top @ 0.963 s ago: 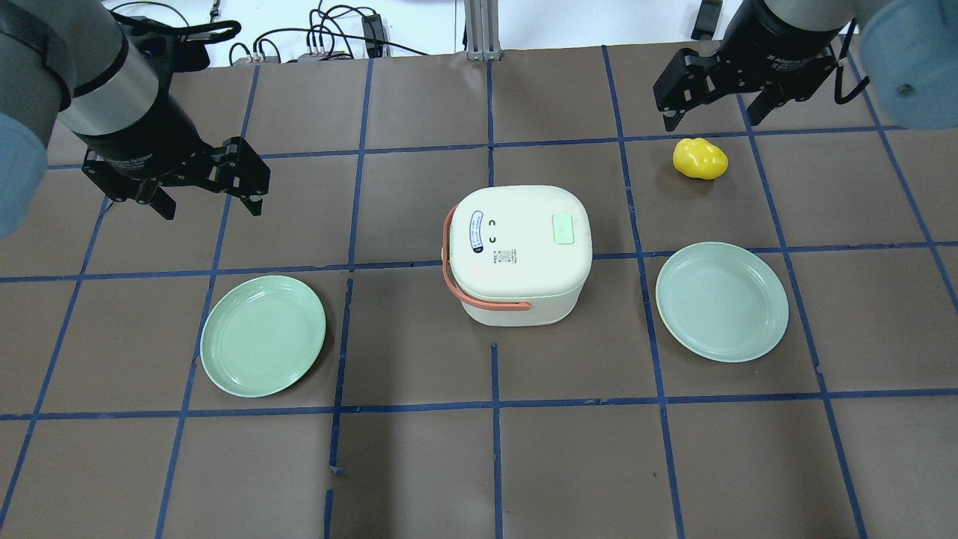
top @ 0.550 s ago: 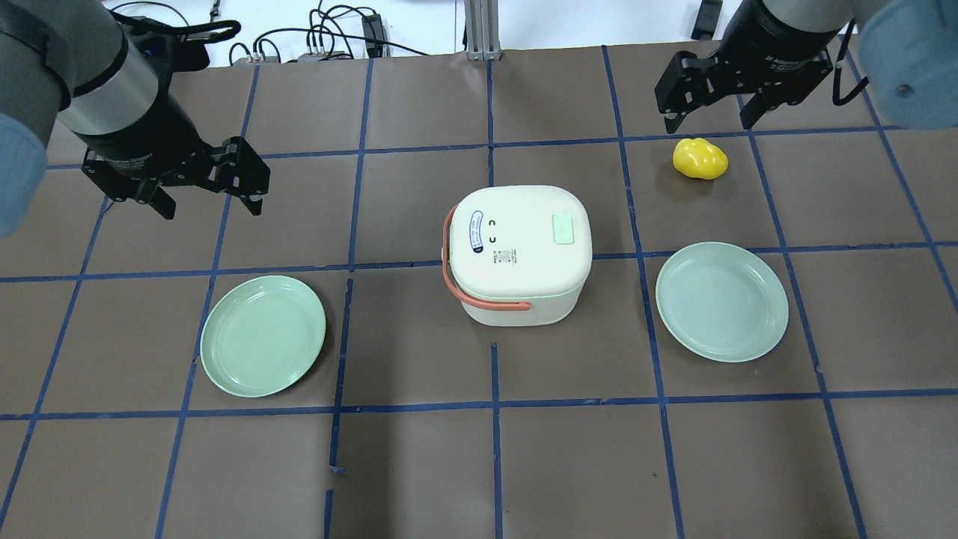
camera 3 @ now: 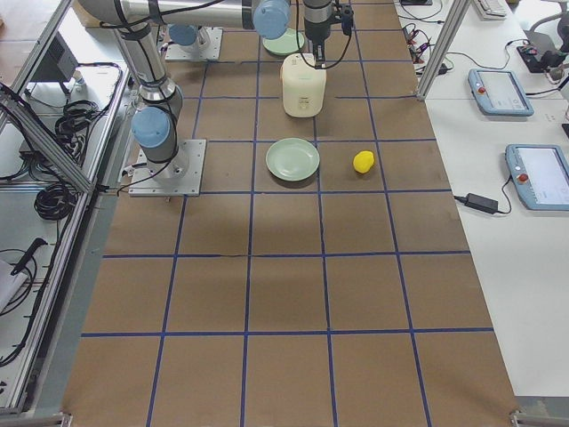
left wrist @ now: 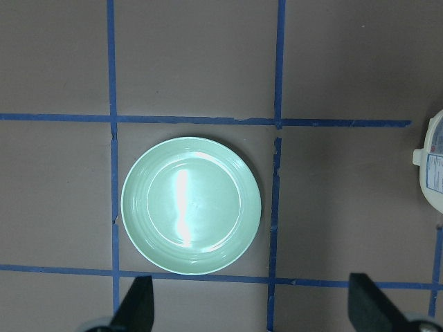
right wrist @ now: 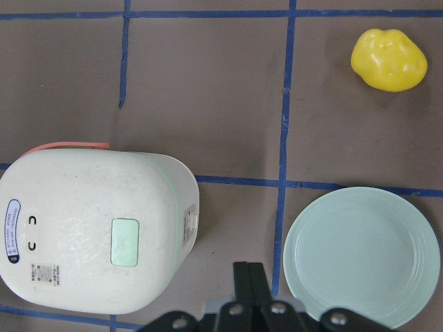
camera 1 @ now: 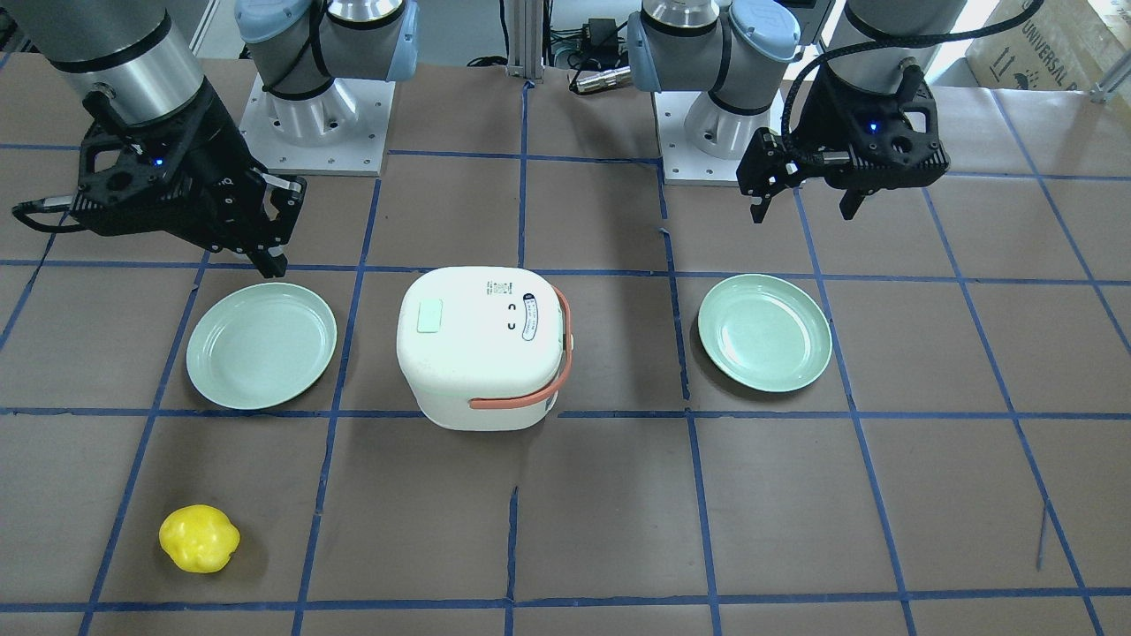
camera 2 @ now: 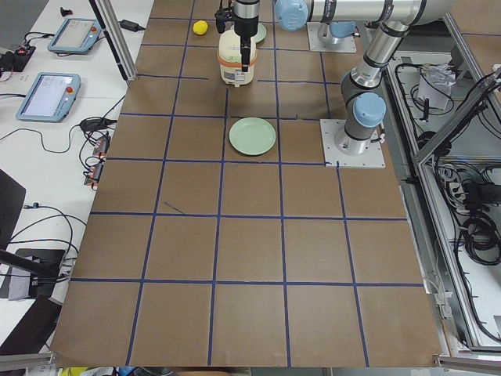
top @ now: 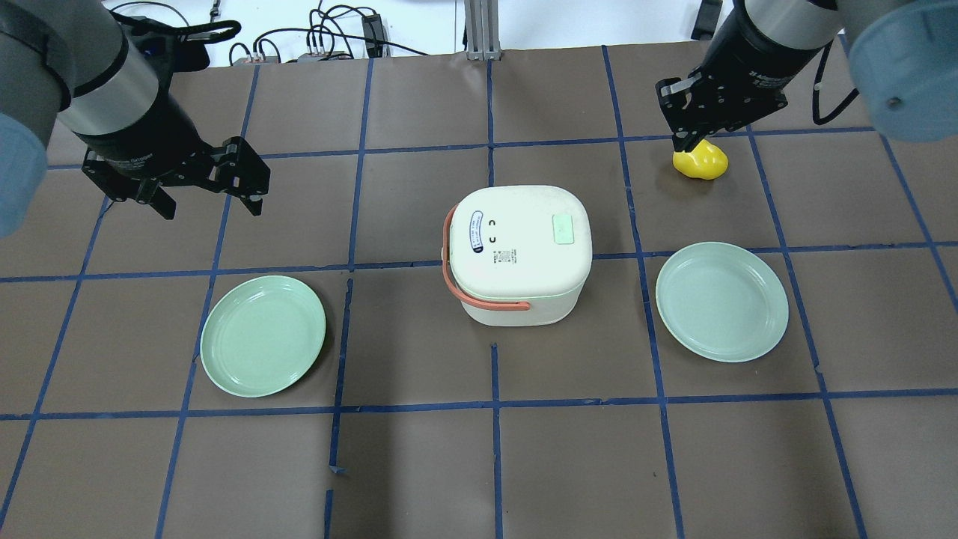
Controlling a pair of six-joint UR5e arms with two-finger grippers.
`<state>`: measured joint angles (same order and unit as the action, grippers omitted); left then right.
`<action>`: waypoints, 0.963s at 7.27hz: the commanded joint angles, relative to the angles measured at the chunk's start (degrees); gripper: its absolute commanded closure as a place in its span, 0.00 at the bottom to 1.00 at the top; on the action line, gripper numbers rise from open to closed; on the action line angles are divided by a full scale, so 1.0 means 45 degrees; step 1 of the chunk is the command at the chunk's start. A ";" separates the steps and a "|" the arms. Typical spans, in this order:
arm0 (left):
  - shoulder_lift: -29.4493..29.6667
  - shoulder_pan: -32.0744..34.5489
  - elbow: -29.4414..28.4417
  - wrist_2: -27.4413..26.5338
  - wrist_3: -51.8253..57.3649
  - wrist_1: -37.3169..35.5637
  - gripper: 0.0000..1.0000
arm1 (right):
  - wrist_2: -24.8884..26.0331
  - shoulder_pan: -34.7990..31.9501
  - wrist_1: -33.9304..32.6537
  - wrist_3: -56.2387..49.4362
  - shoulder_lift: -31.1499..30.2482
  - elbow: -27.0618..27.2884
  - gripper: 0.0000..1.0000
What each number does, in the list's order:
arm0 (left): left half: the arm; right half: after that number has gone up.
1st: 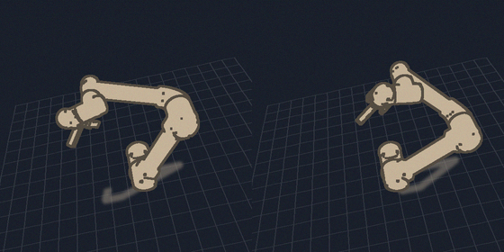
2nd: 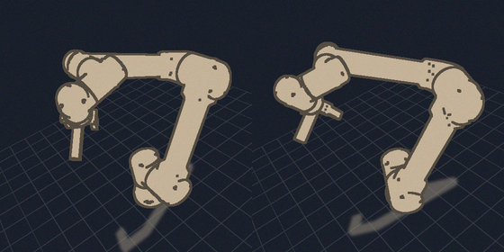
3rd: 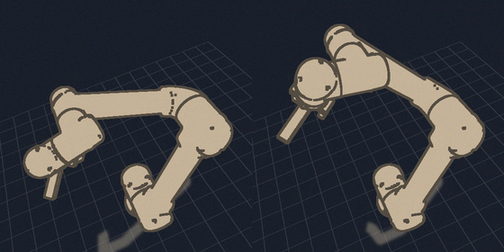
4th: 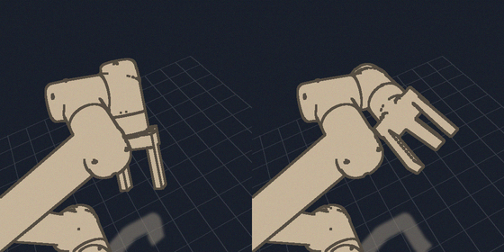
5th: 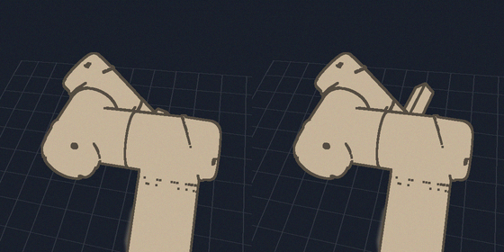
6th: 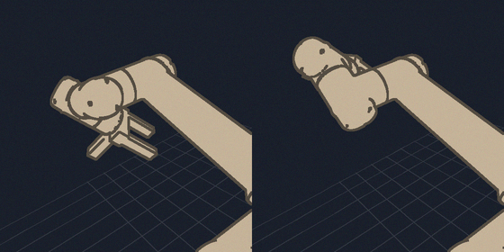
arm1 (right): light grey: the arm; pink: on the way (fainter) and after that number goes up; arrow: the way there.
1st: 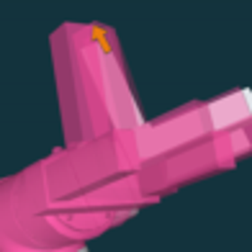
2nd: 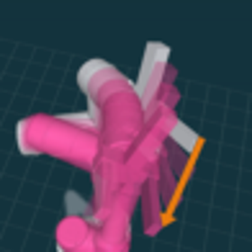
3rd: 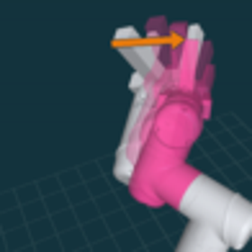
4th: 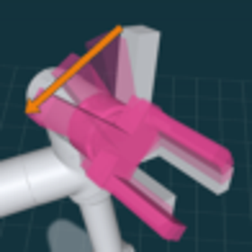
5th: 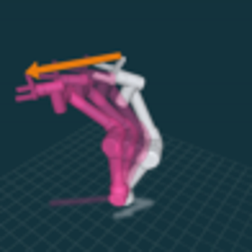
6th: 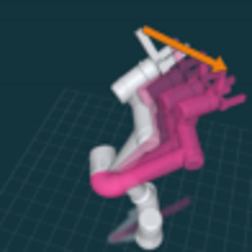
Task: Press rice cooker button
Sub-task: 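Move the right gripper over the rice cooker's green button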
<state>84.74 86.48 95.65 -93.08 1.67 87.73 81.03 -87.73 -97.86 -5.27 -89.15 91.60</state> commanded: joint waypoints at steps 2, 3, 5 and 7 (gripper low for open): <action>-0.0004 0.0000 -0.0005 0.0000 0.0000 -0.0004 0.00 | -0.1051 -0.0114 0.0009 -0.0039 -0.0208 0.0795 0.95; -0.0004 0.0000 0.0015 0.0000 0.0000 -0.0004 0.00 | -0.1207 -0.0540 -0.0030 -0.0058 -0.0092 0.0893 0.95; -0.0004 0.0000 -0.0005 0.0000 0.0000 0.0015 0.00 | -0.1967 -0.0759 -0.0187 0.0039 0.0046 0.1010 0.95; -0.0004 0.0000 -0.0005 0.0000 0.0000 -0.0004 0.00 | -0.2632 -0.0779 -0.0245 -0.0097 0.0513 0.0992 0.95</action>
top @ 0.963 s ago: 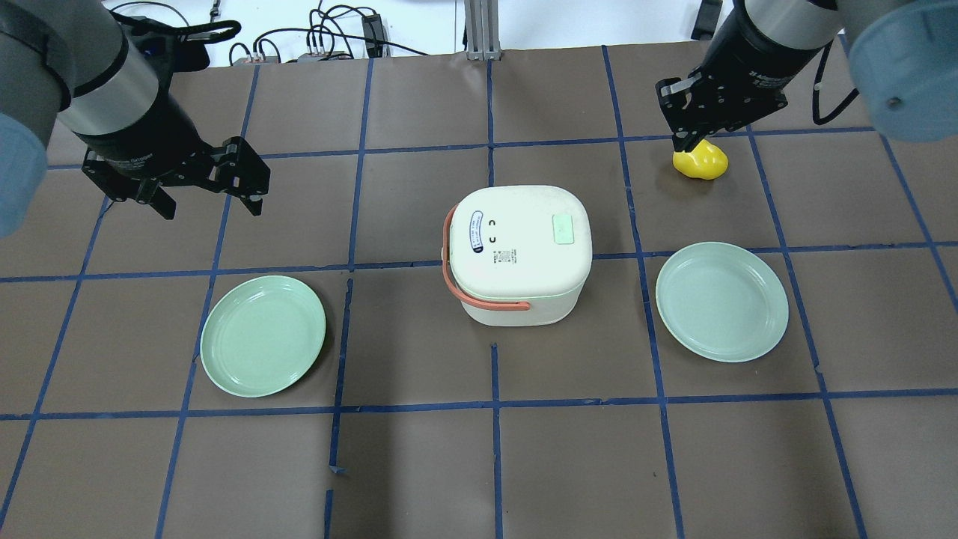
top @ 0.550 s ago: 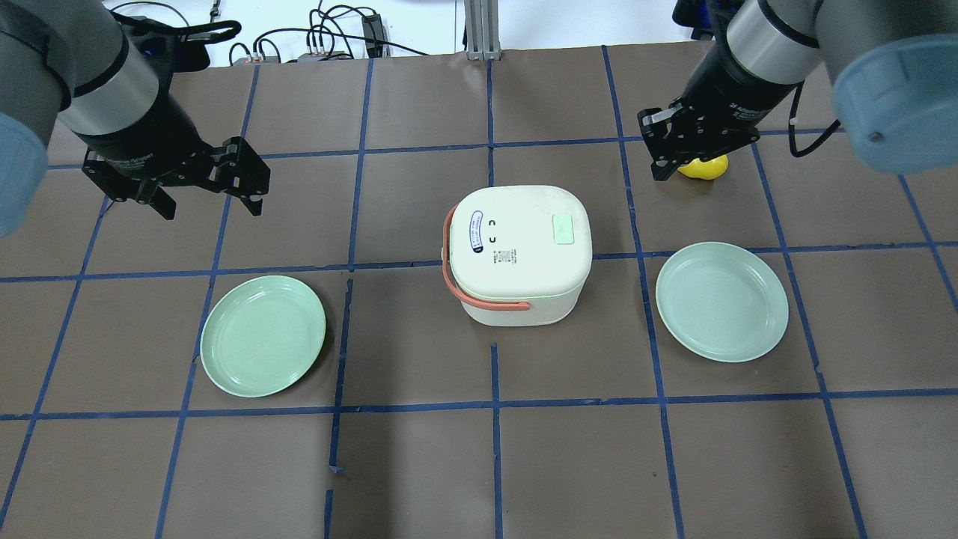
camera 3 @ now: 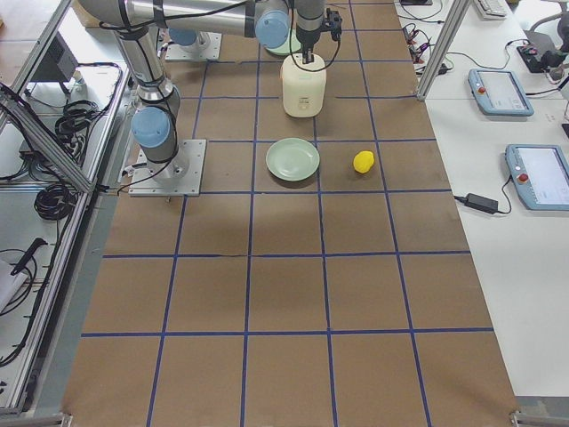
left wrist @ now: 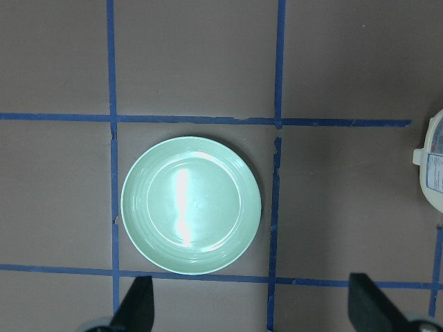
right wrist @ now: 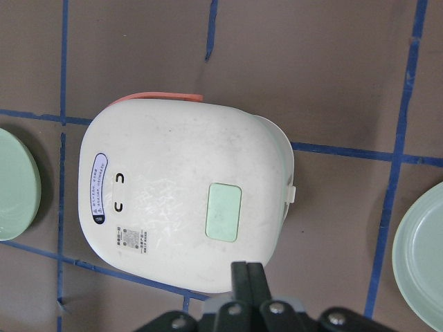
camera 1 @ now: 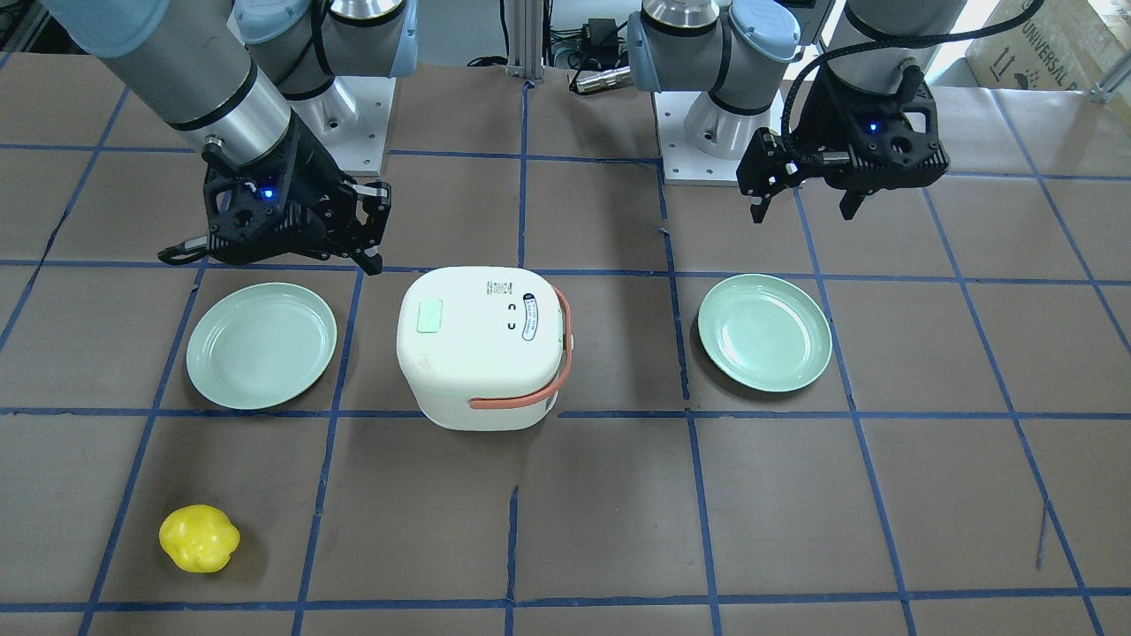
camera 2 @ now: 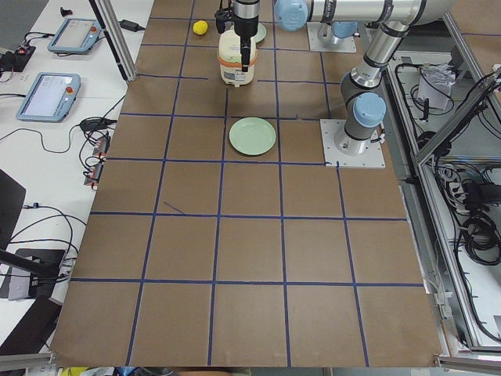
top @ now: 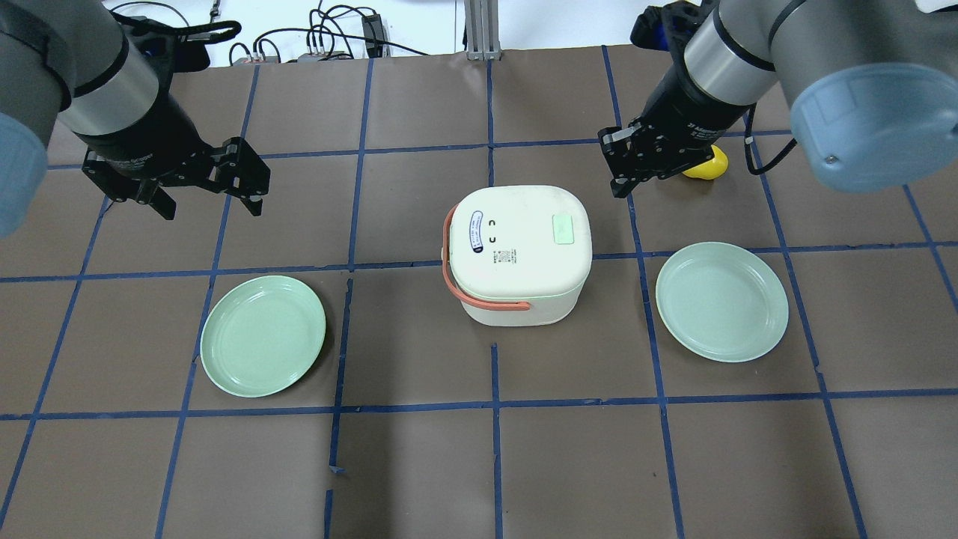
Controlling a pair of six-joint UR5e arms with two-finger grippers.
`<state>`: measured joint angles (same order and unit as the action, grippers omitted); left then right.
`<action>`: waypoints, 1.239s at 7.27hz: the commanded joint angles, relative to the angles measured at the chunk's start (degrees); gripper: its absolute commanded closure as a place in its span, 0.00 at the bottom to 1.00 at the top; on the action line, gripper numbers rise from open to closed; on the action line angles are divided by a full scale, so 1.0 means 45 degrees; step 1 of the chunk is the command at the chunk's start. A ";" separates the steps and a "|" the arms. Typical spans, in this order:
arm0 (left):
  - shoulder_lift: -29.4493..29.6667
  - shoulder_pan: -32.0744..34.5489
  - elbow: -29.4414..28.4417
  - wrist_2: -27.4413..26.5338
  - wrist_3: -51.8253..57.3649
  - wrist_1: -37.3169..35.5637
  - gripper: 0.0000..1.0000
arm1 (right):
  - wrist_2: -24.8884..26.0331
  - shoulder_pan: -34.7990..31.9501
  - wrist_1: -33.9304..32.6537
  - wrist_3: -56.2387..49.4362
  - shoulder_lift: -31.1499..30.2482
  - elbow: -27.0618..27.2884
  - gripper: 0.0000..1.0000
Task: Press rice cooker button
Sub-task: 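Move the right gripper over the rice cooker's green button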
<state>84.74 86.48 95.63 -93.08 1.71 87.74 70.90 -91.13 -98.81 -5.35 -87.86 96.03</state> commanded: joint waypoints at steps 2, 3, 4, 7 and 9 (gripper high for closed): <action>-0.0003 0.0000 -0.0001 0.0000 -0.0008 -0.0006 0.00 | -0.0771 -0.0042 -0.0170 -0.0082 0.0498 0.0026 0.94; -0.0003 0.0000 -0.0001 0.0000 -0.0008 -0.0007 0.00 | -0.1142 -0.0042 -0.0229 -0.0101 0.0558 0.0084 0.94; -0.0003 0.0000 -0.0001 0.0000 -0.0008 -0.0007 0.00 | -0.1262 -0.0061 -0.0733 -0.0101 0.0578 0.0510 0.93; -0.0003 0.0000 -0.0001 0.0000 -0.0008 -0.0007 0.00 | -0.1790 -0.0061 -0.1558 -0.0101 0.0695 0.0944 0.92; -0.0003 0.0000 -0.0001 0.0000 -0.0008 0.0013 0.00 | -0.2181 -0.0062 -0.1811 -0.0121 0.0812 0.1080 0.92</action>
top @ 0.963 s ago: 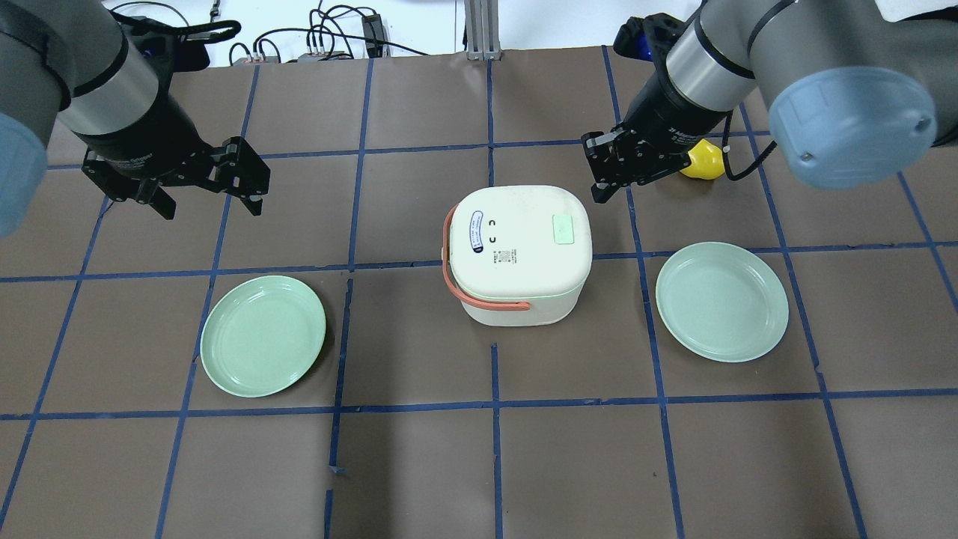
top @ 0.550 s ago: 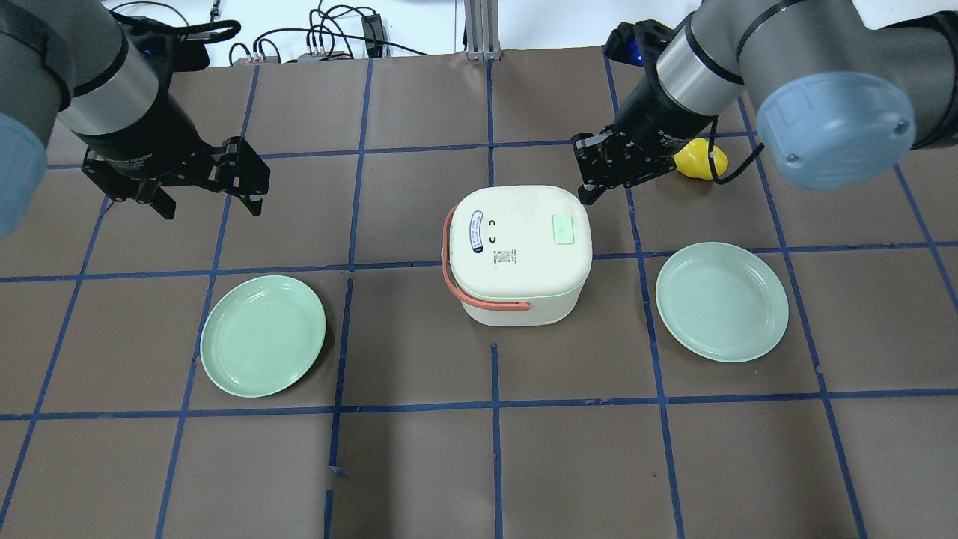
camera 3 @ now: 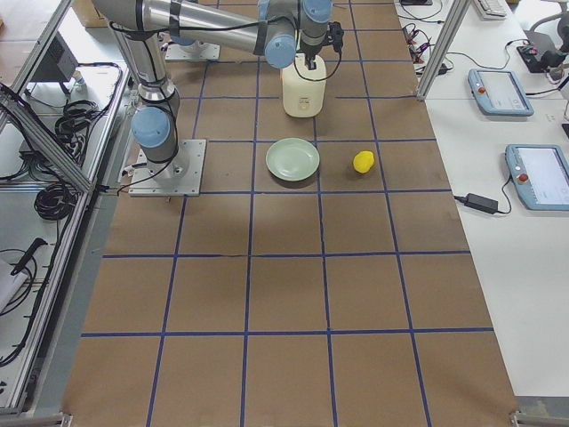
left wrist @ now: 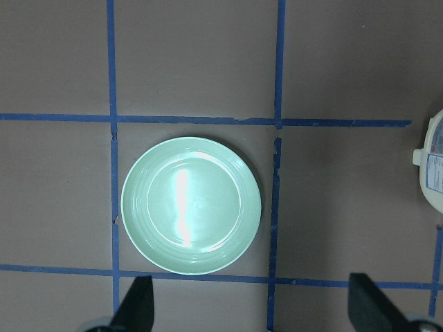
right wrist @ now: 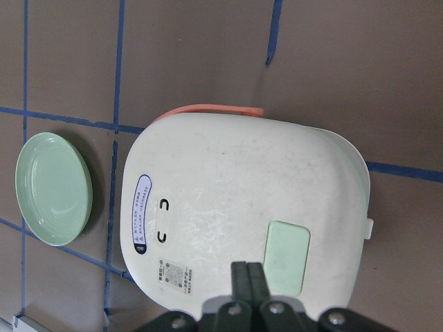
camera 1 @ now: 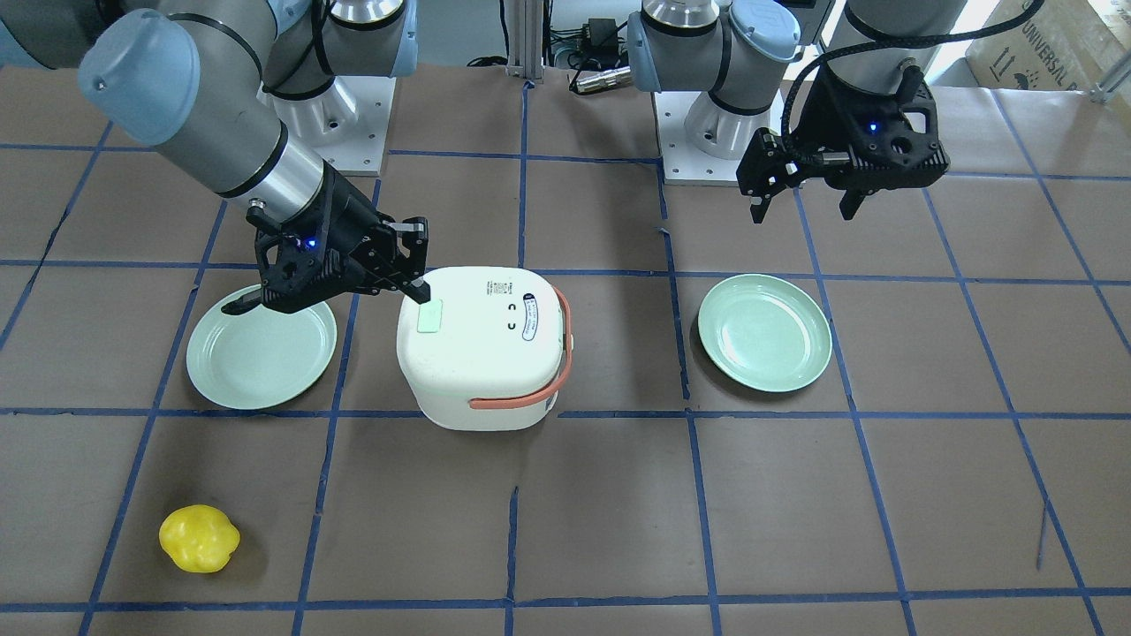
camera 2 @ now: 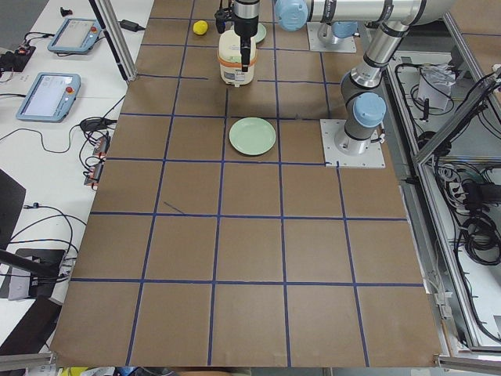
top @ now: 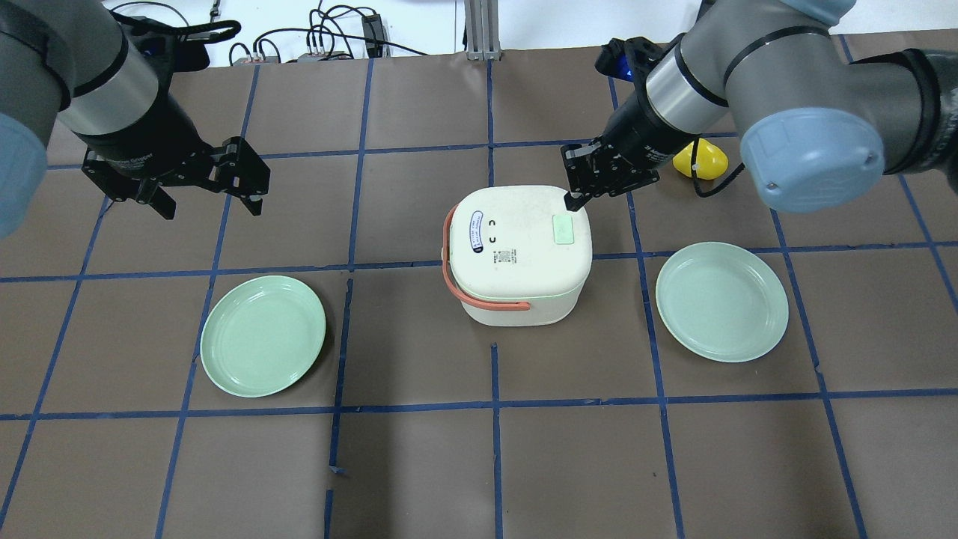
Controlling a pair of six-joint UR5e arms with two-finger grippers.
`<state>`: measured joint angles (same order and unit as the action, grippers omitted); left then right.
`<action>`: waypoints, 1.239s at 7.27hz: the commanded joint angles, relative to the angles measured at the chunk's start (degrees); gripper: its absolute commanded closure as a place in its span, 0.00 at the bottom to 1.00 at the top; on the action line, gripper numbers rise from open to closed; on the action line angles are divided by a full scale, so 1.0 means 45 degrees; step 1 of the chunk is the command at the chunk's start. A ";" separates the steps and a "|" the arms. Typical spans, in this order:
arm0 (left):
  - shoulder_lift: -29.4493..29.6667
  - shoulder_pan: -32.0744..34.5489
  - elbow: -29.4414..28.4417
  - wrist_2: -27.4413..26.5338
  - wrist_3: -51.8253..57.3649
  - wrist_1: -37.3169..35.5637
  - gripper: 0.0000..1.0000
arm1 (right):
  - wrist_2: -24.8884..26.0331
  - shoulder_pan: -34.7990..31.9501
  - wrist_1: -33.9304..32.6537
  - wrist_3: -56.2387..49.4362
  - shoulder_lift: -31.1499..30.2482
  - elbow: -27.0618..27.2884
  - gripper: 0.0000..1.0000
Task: Press rice cooker button
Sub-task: 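Move the right gripper over the rice cooker's green button, then press down on the green button with the closed right gripper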
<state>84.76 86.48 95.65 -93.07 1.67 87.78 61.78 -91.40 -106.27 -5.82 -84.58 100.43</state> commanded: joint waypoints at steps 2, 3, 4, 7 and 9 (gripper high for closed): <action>-0.0006 0.0000 -0.0005 0.0000 0.0000 0.0006 0.00 | -0.0156 0.0017 -0.0253 -0.0305 0.0142 0.0201 0.92; -0.0006 0.0000 -0.0005 0.0000 0.0000 -0.0013 0.00 | -0.0156 0.0037 -0.0272 -0.0327 0.0162 0.0317 0.92; -0.0006 0.0000 -0.0005 0.0000 0.0000 -0.0013 0.00 | -0.0136 0.0056 -0.0292 -0.0540 0.0162 0.0415 0.92; -0.0006 0.0000 -0.0005 0.0000 0.0000 -0.0013 0.00 | -0.0175 0.0056 -0.0795 -0.0581 0.0143 0.0804 0.92; -0.0006 0.0000 0.0014 0.0000 0.0000 -0.0013 0.00 | -0.0194 0.0056 -0.0995 -0.0581 0.0065 0.1060 0.92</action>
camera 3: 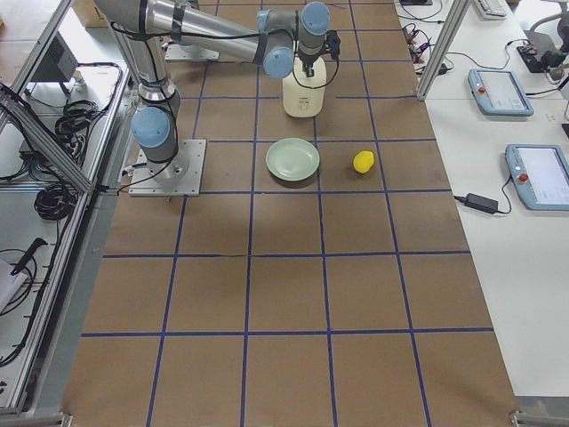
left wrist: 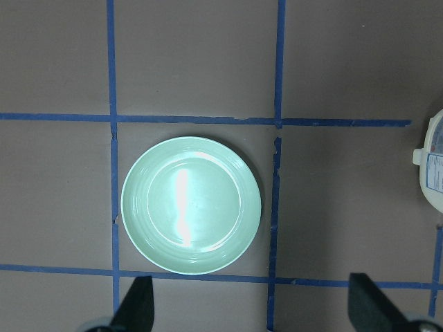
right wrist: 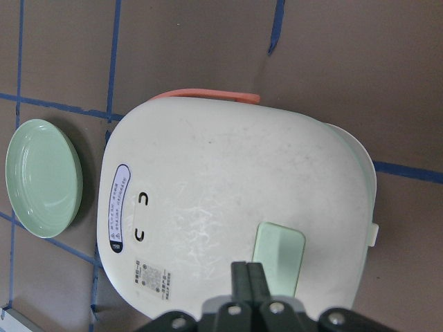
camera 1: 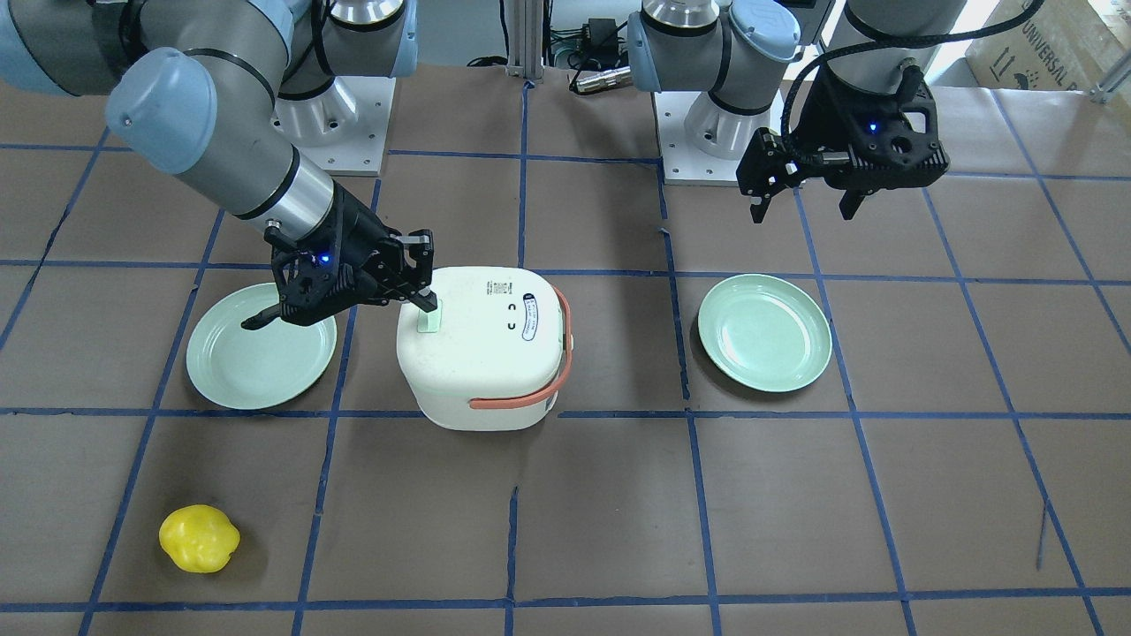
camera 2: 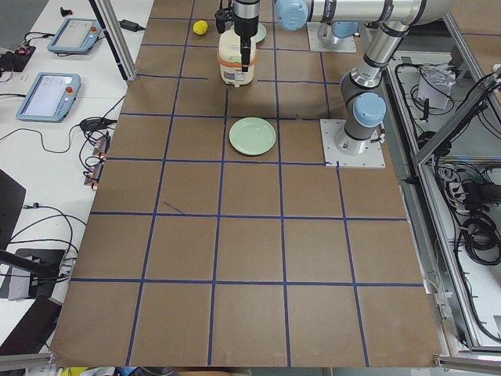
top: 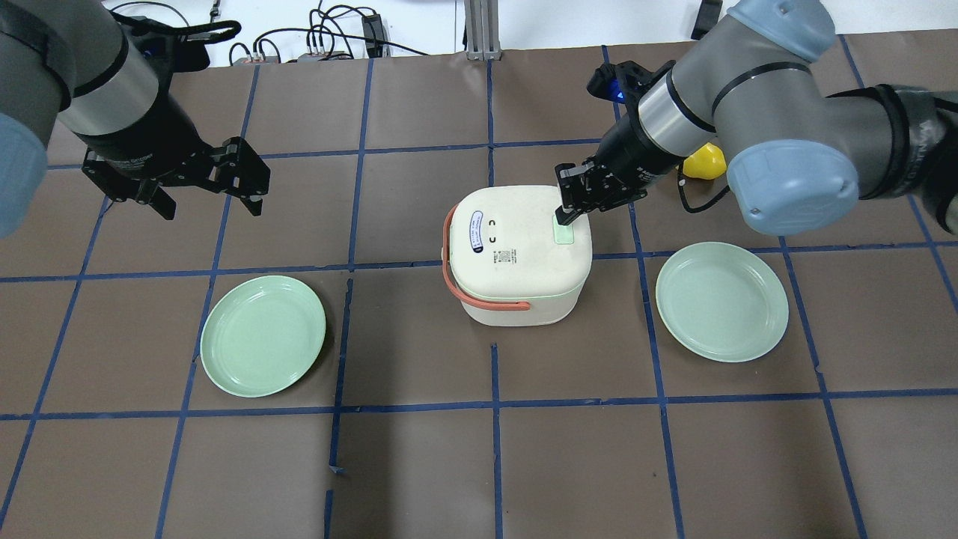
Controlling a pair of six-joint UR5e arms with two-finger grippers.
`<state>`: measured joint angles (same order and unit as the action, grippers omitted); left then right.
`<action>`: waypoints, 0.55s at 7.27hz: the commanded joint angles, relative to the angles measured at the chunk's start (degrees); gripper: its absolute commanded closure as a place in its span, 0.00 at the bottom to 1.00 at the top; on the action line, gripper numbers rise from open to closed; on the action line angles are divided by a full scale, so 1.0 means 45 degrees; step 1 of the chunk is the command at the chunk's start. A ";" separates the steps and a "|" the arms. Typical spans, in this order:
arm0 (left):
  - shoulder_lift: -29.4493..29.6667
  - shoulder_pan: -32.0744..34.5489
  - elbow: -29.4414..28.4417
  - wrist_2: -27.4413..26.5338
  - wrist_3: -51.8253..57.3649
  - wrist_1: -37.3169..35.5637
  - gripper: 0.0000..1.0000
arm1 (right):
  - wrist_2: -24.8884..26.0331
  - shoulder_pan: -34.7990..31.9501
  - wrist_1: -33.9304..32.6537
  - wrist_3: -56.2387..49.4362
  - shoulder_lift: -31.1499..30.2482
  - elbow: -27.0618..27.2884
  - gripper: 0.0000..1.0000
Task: Press rice cooker button
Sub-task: 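Press down on the green button with the closed right gripper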
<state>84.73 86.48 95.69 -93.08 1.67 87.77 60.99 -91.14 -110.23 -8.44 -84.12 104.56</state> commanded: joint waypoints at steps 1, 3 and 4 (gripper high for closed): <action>0.0000 0.0000 0.0006 0.0000 0.0000 0.0008 0.00 | -0.0018 0.0000 -0.0114 0.0001 -0.0036 0.0144 0.92; 0.0019 0.0000 -0.0014 0.0000 0.0000 -0.0011 0.00 | -0.0018 0.0000 -0.0423 0.0001 -0.0037 0.0299 0.91; 0.0000 0.0000 -0.0014 0.0000 0.0000 -0.0011 0.00 | -0.0018 0.0000 -0.0523 -0.0018 -0.0017 0.0339 0.91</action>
<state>84.75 86.48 95.64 -93.07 1.67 87.72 60.91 -91.17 -111.81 -8.48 -84.28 105.74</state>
